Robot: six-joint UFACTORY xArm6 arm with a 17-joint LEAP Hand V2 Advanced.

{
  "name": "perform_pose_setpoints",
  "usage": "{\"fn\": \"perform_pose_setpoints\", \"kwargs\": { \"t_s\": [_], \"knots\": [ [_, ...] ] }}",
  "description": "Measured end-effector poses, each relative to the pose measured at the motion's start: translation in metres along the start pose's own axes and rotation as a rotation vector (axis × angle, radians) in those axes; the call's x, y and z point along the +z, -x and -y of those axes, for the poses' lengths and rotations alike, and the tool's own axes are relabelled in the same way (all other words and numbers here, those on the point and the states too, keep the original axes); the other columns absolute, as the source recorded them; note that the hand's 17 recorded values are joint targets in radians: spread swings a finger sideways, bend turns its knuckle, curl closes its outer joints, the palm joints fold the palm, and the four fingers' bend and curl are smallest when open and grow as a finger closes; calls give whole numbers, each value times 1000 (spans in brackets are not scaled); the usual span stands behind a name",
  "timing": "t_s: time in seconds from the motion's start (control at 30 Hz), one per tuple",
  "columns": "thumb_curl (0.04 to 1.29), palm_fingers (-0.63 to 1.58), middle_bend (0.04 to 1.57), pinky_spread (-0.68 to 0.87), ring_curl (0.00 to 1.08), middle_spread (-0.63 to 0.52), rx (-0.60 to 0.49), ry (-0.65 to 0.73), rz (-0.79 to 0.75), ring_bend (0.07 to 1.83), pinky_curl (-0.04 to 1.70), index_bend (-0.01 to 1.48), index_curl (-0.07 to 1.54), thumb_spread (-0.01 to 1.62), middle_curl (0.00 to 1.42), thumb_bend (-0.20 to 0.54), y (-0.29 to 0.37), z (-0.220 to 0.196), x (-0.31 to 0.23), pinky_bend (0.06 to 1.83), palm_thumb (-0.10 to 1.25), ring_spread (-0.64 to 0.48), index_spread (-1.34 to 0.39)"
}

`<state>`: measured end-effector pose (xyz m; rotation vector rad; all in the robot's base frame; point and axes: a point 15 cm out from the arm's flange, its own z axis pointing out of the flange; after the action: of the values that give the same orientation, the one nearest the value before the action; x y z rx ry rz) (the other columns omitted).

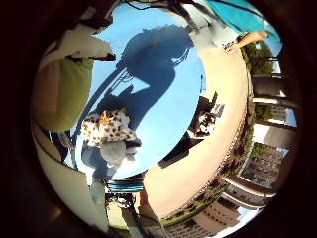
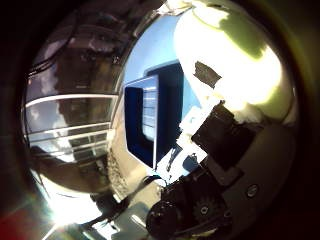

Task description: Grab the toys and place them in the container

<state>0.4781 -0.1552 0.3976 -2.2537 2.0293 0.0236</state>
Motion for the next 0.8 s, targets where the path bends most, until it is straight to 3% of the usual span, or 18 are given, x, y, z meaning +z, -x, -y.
{"fn": "perform_pose_setpoints", "kwargs": {
  "t_s": [0.27, 0.6, 0.8],
  "knots": [
    [662, 846, 1247, 112, 824, -222, -167, -46, -15, 1477, 410, 744, 488, 1086, 1038, -18, 98, -32, -76, 1795, 995, -123, -926],
    [710, 769, 1319, 97, 847, -214, -386, 70, 44, 1544, 517, 758, 703, 1089, 1069, -14, 286, -49, -55, 1797, 979, -127, -999],
    [732, 733, 1355, 95, 850, -208, -397, 76, 65, 1574, 584, 735, 855, 1096, 1071, -15, 366, -45, -18, 1797, 974, -127, -1031]
  ]
}}
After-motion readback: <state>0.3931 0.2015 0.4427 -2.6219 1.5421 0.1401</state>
